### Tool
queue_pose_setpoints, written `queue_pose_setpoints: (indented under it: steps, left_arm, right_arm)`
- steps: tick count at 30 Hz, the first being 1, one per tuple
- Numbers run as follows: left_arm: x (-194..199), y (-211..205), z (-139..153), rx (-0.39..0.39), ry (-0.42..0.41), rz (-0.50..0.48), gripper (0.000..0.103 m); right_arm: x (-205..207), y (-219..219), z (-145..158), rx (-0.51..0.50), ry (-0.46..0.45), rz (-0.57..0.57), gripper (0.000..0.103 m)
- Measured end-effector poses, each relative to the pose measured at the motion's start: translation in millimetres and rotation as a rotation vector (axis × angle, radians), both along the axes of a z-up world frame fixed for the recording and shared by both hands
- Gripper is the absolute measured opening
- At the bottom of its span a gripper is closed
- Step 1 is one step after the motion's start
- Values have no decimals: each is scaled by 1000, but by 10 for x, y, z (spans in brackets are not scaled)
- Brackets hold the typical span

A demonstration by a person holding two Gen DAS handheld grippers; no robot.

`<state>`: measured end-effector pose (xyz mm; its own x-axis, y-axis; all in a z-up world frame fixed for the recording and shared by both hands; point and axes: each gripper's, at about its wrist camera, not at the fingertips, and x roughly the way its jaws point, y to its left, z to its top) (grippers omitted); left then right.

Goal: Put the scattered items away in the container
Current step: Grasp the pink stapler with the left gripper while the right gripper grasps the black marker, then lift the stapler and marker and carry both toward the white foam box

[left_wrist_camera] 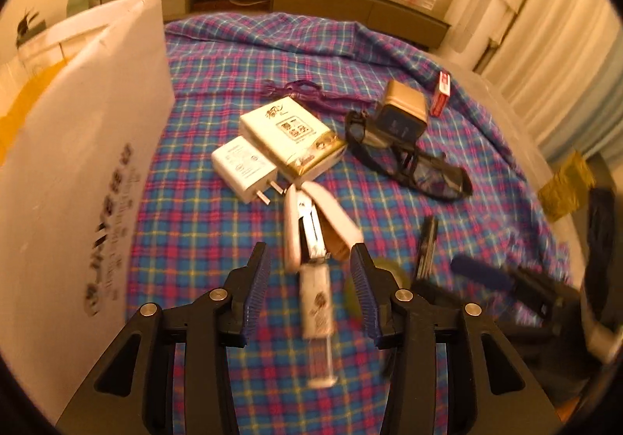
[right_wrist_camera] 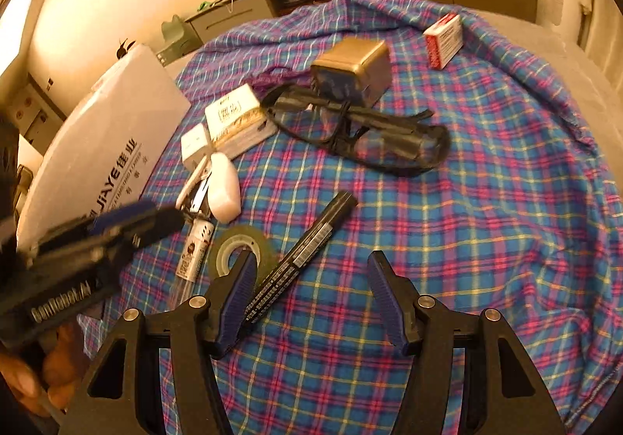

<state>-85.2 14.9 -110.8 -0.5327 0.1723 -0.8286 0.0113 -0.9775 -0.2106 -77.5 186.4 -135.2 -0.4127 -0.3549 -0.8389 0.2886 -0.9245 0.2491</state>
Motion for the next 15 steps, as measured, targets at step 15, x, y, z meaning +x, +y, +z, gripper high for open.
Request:
queue_pose_setpoints:
  steps: [15]
  left_arm:
    - [-323,189,-235,-14,2,-4,46]
  right_arm:
    - [-12,-166,-58,8,39,98,23]
